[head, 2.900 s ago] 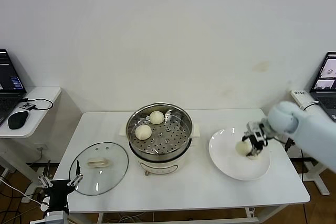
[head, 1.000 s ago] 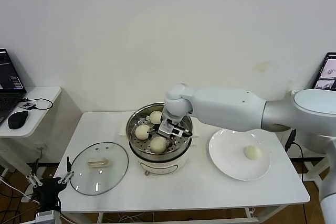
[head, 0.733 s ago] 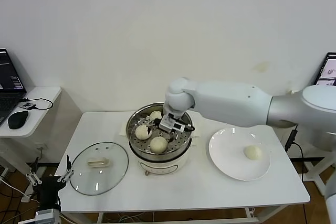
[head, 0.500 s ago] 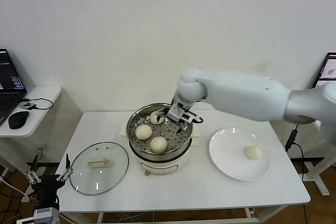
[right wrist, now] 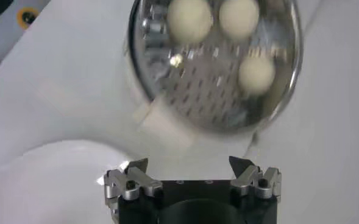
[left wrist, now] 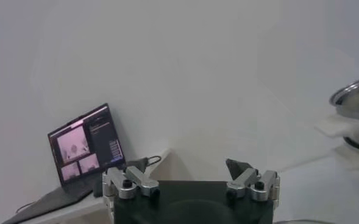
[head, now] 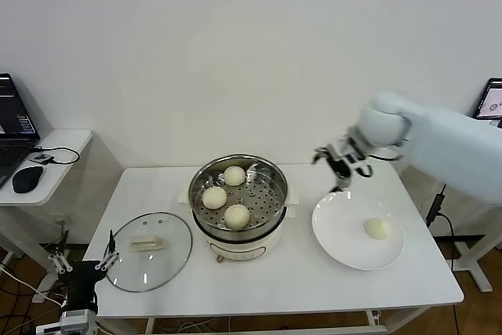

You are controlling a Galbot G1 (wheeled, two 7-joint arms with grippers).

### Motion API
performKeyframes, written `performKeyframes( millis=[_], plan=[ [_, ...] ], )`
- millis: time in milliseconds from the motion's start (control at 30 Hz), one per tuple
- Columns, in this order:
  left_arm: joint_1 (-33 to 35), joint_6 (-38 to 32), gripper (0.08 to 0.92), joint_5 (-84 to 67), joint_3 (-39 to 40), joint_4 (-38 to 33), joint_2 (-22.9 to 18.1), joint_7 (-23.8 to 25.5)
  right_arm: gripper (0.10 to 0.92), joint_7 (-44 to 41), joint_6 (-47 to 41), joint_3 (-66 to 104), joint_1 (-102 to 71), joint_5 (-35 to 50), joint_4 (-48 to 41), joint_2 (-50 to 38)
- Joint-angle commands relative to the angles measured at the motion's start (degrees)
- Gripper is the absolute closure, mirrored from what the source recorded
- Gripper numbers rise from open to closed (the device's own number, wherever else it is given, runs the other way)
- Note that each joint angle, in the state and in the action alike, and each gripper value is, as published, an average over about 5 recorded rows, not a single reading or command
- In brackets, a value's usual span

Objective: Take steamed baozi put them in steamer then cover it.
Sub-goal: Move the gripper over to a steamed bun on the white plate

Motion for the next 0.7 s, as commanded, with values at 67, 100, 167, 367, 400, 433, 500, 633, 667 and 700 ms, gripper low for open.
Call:
performKeyframes(
  millis=[67, 100, 167, 367, 400, 433, 500, 633, 667, 700],
  plan=[
    [0.06, 0.23, 0.177, 0.5, 1.07, -0.22, -0.06, 0.1, 0.203, -1.56, -1.82, 19.89, -24.83, -10.49, -0.57, -15.26],
    [0.1, 0.26, 0.177, 0.6, 1.13, -0.23, -0.1, 0.11, 0.203, -1.58, -1.5, 22.25, -27.77, -11.28, -1.14, -15.29],
    [0.2, 0.28, 0.177, 0.77, 1.22, -0.22, -0.17, 0.11, 0.203, -1.36, -1.11, 26.14, -31.95, -12.53, -2.29, -14.77],
    [0.72, 0.27, 0.177, 1.0, 1.17, -0.49, -0.69, 0.05, 0.203, -0.56, -0.27, 31.52, -38.18, -16.86, -6.76, -10.77],
    [0.86, 0.26, 0.177, 1.0, 1.11, -0.59, -0.77, 0.03, 0.203, -0.4, -0.17, 31.96, -38.74, -17.54, -7.55, -9.95],
    [1.03, 0.26, 0.177, 0.98, 1.02, -0.71, -0.84, 0.01, 0.203, -0.21, -0.01, 32.35, -39.27, -18.27, -8.52, -9.0],
    [1.32, 0.24, 0.177, 0.92, 0.81, -0.96, -0.93, -0.01, 0.203, 0.24, 0.27, 32.68, -39.75, -19.04, -10.36, -7.23],
    [1.81, 0.28, 0.177, 0.76, 0.36, -1.39, -1.02, -0.1, 0.203, 1.01, 1.08, 33.23, -39.82, -21.32, -14.66, -2.57],
    [1.93, 0.32, 0.177, 0.73, 0.32, -1.51, -1.03, -0.13, 0.203, 1.07, 1.24, 33.39, -39.78, -21.97, -15.74, -1.41],
    [2.03, 0.37, 0.177, 0.69, 0.29, -1.63, -1.05, -0.16, 0.203, 1.1, 1.32, 33.54, -39.75, -22.54, -16.68, -0.37]
  ],
)
